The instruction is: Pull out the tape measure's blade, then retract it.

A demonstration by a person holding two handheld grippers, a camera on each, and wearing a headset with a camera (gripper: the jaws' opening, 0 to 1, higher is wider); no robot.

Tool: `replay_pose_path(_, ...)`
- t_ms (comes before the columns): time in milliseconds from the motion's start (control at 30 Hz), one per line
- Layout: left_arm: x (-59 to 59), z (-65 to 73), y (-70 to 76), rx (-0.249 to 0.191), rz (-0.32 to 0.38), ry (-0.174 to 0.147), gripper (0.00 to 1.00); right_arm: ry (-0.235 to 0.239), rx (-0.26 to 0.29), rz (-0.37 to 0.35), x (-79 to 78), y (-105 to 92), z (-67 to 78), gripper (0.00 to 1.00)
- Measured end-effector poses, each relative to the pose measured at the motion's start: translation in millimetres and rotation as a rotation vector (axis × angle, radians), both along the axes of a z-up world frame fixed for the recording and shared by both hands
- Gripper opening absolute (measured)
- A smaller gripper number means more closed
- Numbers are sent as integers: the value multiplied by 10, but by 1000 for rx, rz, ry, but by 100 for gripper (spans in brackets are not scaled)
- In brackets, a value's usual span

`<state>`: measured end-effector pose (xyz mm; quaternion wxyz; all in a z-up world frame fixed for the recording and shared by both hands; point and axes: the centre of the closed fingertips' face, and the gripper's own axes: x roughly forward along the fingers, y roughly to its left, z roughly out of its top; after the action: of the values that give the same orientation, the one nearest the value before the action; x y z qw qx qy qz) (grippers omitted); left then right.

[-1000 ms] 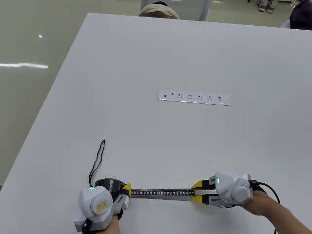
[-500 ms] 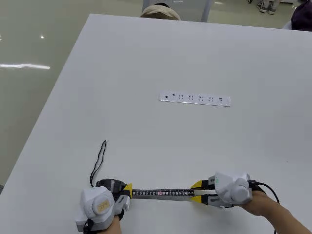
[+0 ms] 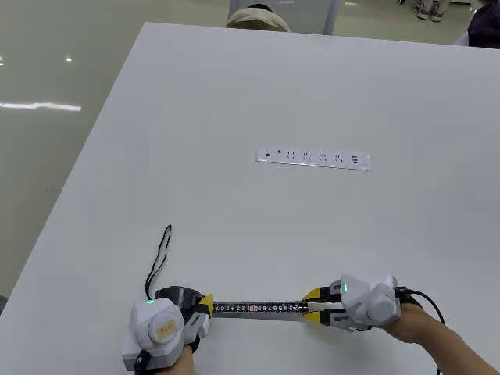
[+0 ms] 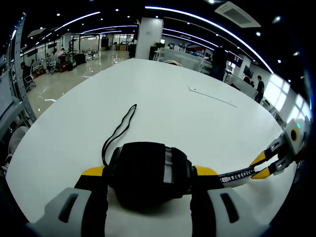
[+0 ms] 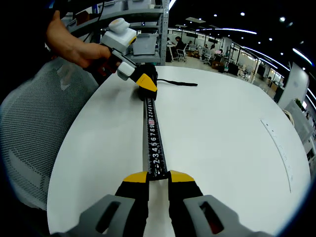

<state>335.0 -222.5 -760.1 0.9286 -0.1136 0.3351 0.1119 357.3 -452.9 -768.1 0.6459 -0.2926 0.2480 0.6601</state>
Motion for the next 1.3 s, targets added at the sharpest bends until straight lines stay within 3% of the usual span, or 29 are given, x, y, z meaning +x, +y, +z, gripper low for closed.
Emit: replay_pose_path(1300, 0, -2, -8, -18, -19, 2, 66, 9, 1, 15, -16, 134, -29, 13)
